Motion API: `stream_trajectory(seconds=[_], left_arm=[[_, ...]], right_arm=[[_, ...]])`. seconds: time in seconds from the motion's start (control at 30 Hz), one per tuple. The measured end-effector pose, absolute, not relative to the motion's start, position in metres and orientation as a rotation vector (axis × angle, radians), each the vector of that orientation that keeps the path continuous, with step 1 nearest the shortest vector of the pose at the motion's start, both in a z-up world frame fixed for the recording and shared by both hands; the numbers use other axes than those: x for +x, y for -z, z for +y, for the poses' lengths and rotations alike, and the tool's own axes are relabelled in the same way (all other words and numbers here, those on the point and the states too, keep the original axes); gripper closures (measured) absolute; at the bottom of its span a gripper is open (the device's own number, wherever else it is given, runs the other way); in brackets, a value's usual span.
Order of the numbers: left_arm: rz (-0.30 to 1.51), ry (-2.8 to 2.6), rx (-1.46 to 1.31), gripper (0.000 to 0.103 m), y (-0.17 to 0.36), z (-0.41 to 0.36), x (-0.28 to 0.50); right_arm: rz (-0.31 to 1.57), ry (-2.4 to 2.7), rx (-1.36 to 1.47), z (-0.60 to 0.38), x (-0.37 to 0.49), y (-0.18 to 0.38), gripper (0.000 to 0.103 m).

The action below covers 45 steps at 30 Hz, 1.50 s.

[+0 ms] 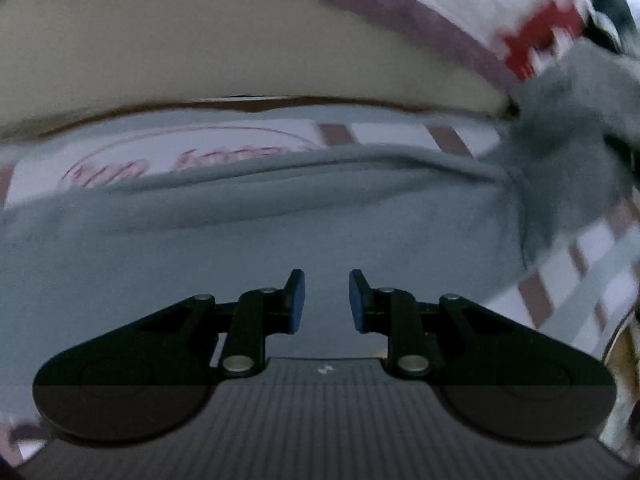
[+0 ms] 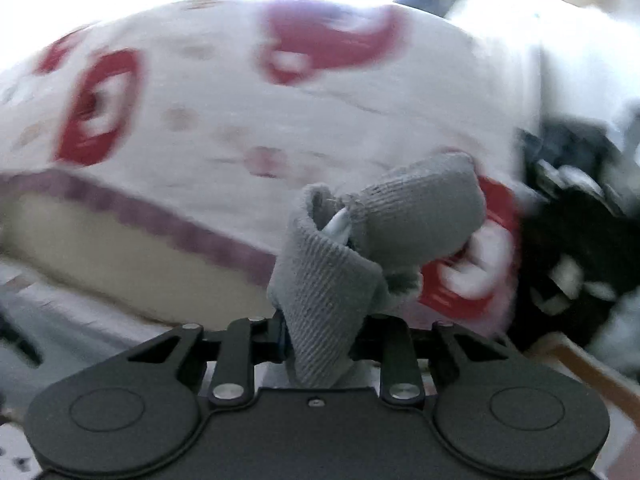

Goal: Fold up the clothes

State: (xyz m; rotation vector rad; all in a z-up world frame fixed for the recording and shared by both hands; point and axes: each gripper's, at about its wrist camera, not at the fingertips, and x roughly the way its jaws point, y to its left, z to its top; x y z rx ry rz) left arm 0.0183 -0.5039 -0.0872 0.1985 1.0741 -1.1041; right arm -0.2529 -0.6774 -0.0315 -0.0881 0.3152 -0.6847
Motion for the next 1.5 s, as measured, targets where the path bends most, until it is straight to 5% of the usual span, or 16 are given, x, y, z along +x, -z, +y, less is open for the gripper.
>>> stream_trajectory(seconds=[0.3,0.57,0.7,0.9,1.03,1.33,1.5], left_arm=[[1.007,1.037,0.181,0.077,0.112,-0.491,0.035],[0.951,1.126,0.138,0.077,0.135,-0.492,0.047],[0.948,1.143,0.067,0.066,0.13,-0.486,0.045],[0.856,1.13,0.061,0.062,0.101,-0.471,0.037],[0.834,1.172,0.01,0.052,0.084,-0.473,0.033],[0.822,1.204,-0.016,0.047,0.068,-0.473,0.022],[0.842,1.19,-0.026,0.04,0.074,-0.449,0.021]], right_arm=[[0.536,0.58,-0.229,-0.588,-0.127,0.079,0.076],[0.735,0.499,-0.255,-0.561,-0.1,0.14,0.074],[0.808,0.494,-0.339,-0.546,-0.087,0.144,0.068],[0.613,0.453,0.002,-0.539,-0.122,0.104,0.06],[0.537,0.389,0.177,-0.55,-0.15,0.103,0.038],[0.539,0.289,0.231,-0.556,-0.15,0.092,0.037],[0.502,0.376,0.315,-0.576,-0.223,0.09,0.036]])
